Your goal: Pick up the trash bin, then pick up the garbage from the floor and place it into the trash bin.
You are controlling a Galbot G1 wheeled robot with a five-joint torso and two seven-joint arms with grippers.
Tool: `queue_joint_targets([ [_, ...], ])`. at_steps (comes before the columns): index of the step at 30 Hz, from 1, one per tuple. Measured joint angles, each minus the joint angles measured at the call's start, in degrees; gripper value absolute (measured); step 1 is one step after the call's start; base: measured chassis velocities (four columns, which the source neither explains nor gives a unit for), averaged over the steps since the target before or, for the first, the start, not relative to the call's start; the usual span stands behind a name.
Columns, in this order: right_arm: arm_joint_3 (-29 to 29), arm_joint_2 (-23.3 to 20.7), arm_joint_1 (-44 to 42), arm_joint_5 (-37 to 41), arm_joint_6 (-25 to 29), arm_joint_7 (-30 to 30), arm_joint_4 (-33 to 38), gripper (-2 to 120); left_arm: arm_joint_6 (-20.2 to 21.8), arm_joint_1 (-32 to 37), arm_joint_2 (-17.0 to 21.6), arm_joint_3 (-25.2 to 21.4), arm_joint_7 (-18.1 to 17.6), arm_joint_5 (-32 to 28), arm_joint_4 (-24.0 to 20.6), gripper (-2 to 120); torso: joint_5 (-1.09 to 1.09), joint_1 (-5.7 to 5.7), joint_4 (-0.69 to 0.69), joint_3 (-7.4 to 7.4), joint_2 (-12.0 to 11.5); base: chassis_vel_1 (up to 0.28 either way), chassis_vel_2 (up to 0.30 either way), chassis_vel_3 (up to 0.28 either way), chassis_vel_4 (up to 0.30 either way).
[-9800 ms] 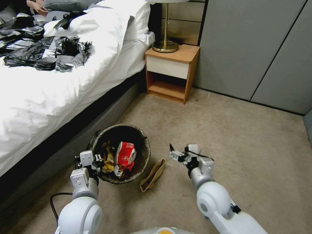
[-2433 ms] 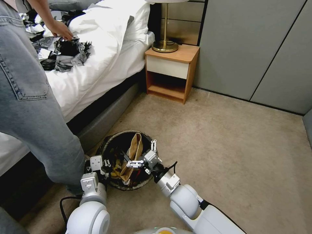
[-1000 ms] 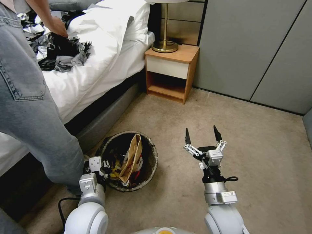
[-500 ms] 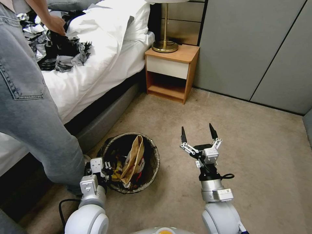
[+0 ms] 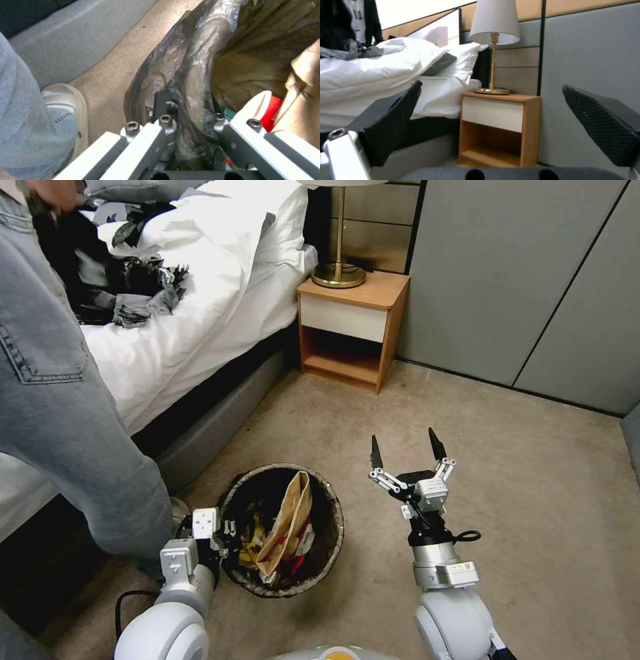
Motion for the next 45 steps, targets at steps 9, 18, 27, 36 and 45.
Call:
queue_joint_targets([
  [9, -0.8, 0.0, 0.8, -0.3, 0.1, -0.3, -0.5, 100, 0.3, -0.5, 0.3, 0.2, 0.0, -0.4, 0.4, 1, 0.00, 0.00, 0.00, 0.00, 0.0, 0.000, 0.000, 0.000, 0.000],
  [18, -0.9, 0.1, 0.9, -0.4, 0.1, -0.3, -0.7, 100, 0.3, -0.6, 0.1, 0.3, 0.0, -0.3, 0.8, 1, 0.00, 0.00, 0.00, 0.00, 0.0, 0.000, 0.000, 0.000, 0.000],
  [27, -0.5, 0.0, 0.9, -0.4, 0.3, -0.3, -0.6, 100, 0.9, -0.7, -0.3, 0.7, 0.0, 0.1, 1.0, 1, 0.00, 0.00, 0.00, 0.00, 0.0, 0.000, 0.000, 0.000, 0.000],
  [36, -0.7, -0.1, 1.0, -0.4, 0.3, -0.3, -0.6, 100, 0.7, -0.8, -0.2, 0.7, -0.1, 0.5, 1.1, 1, 0.01, 0.00, 0.00, 0.00, 0.0, 0.013, 0.011, 0.011, 0.010],
  [45, -0.8, -0.2, 1.0, -0.7, 0.5, -0.3, -0.6, 100, -0.2, -0.7, -0.3, 1.0, -0.5, 0.7, 1.4, 1, 0.00, 0.00, 0.01, 0.00, 0.0, 0.040, 0.043, 0.051, 0.041],
])
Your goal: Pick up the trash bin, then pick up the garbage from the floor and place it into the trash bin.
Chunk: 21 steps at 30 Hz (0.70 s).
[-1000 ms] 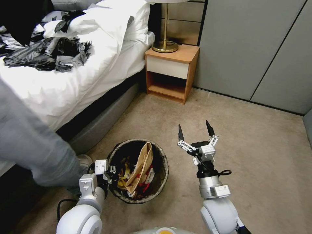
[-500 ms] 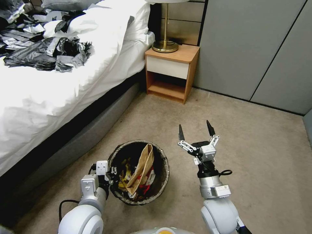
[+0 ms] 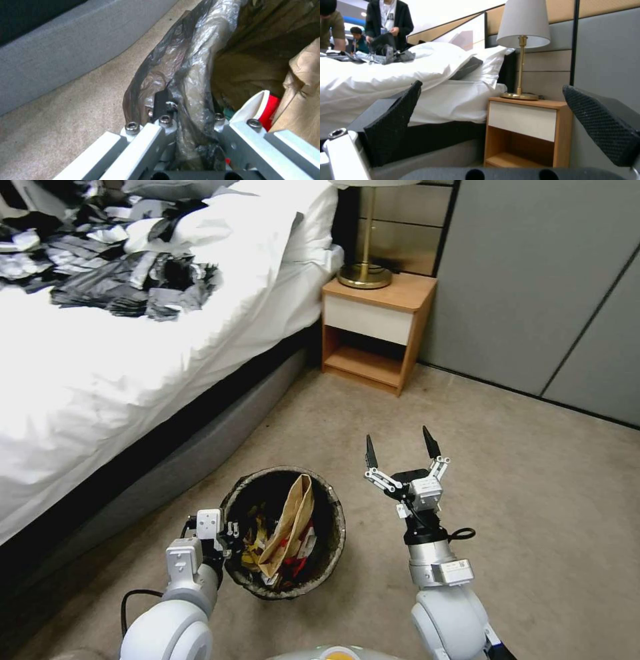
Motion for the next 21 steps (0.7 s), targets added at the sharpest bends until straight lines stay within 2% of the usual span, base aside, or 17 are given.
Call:
queue_joint_targets([
  [15, -0.2, 0.0, 0.0, -0.3, 0.0, 0.1, 0.0, 100, 0.0, 0.2, 0.0, 0.1, 0.0, -0.3, -0.1, 1, 0.00, 0.00, -0.01, 0.00, 0.0, 0.004, 0.003, 0.003, 0.003],
  [21, -0.3, 0.0, 0.2, 0.4, -0.2, 1.0, 0.0, 100, 0.0, 0.2, 0.0, 0.1, 0.0, -0.4, -0.1, 1, 0.00, 0.00, -0.01, 0.00, 0.0, 0.070, 0.059, 0.056, 0.061],
])
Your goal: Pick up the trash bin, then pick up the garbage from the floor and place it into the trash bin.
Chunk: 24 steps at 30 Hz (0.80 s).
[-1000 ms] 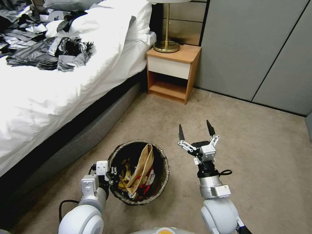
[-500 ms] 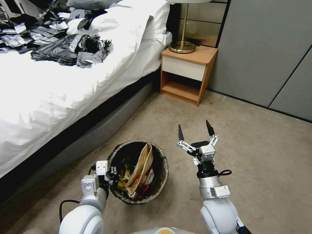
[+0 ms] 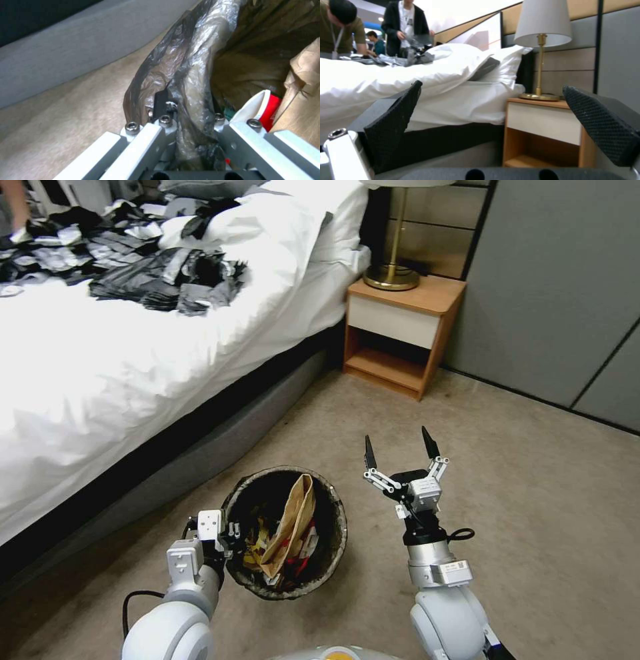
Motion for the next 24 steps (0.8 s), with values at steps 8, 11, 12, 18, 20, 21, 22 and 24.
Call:
queue_joint_targets([
  [8, 0.0, 0.2, 0.4, 0.5, 0.1, 1.2, -0.3, 100, 0.0, 0.0, -0.1, 0.0, 0.0, 0.0, 0.0, 1, 0.00, -0.01, 0.00, 0.00, 0.0, 0.088, 0.088, 0.091, 0.094],
  [11, 0.2, 0.3, 0.6, 0.5, 0.3, 1.2, -0.4, 100, 0.1, -0.1, -0.1, 0.1, 0.0, 0.0, 0.0, 1, 0.00, 0.00, 0.00, 0.00, 0.0, 0.108, 0.103, 0.121, 0.117],
  [12, 0.2, 0.3, 0.6, 0.5, 0.3, 1.2, -0.4, 100, 0.1, -0.1, -0.2, 0.1, 0.1, 0.0, 0.1, 1, 0.00, 0.00, 0.00, 0.00, 0.0, 0.110, 0.124, 0.127, 0.117],
  [18, 0.2, 0.3, 0.7, 0.5, 0.3, 1.1, -0.5, 100, 0.1, -0.2, -0.2, 0.1, 0.1, 0.0, 0.2, 1, 0.00, 0.00, 0.00, 0.00, 0.0, 0.120, 0.122, 0.129, 0.131],
  [20, 0.2, 0.3, 0.7, 0.5, 0.3, 1.1, -0.6, 100, 0.1, -0.2, -0.2, 0.1, 0.1, -0.1, 0.2, 1, 0.00, 0.00, 0.00, 0.00, 0.0, 0.130, 0.125, 0.120, 0.123],
  [21, 0.2, 0.4, 0.7, 0.5, 0.3, 1.1, -0.6, 100, 0.1, -0.2, -0.2, 0.1, 0.1, -0.1, 0.2, 1, 0.00, 0.00, 0.00, 0.00, 0.0, 0.122, 0.126, 0.120, 0.123],
  [22, 0.2, 0.4, 0.7, 0.5, 0.3, 1.1, -0.6, 100, 0.1, -0.1, -0.2, 0.1, 0.1, -0.1, 0.2, 1, 0.00, 0.00, 0.00, 0.00, 0.0, 0.131, 0.128, 0.121, 0.129],
  [24, 0.2, 0.4, 0.7, 0.5, 0.4, 1.0, -0.6, 100, 0.1, -0.1, -0.2, 0.1, 0.1, -0.1, 0.2, 1, 0.00, 0.00, 0.00, 0.00, 0.0, 0.131, 0.121, 0.111, 0.128],
])
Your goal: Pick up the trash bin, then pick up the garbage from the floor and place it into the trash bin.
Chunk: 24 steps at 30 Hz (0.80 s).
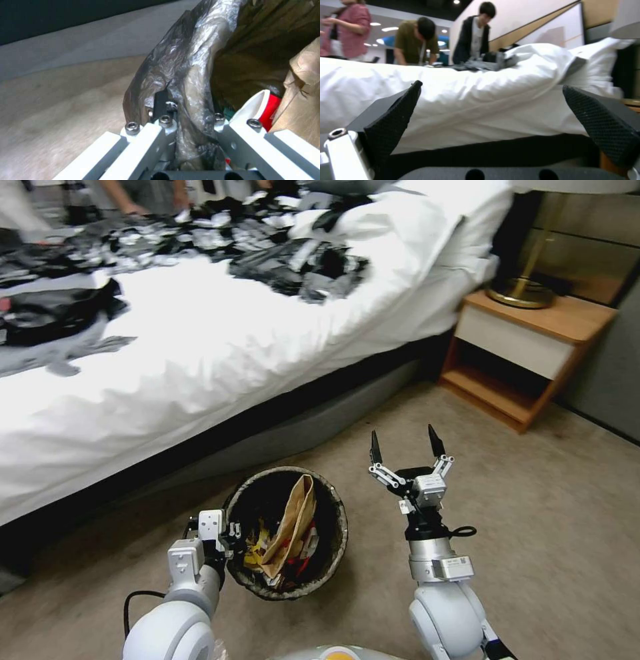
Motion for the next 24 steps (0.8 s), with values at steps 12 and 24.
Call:
queue_joint_targets([
  [12, 0.0, -0.1, -0.2, -0.1, 0.0, -0.1, 0.1, 100, 0.0, 0.3, 0.1, 0.0, 0.1, 0.1, 0.0, 1, 0.00, 0.00, 0.00, 0.00, 0.0, 0.130, 0.119, 0.129, 0.135],
  [24, -0.1, -0.1, -0.3, -0.2, 0.1, -0.3, 0.3, 100, 0.0, 0.5, 0.1, 0.0, 0.1, 0.2, -0.2, 1, 0.00, 0.00, -0.01, 0.00, 0.0, 0.128, 0.115, 0.122, 0.121],
])
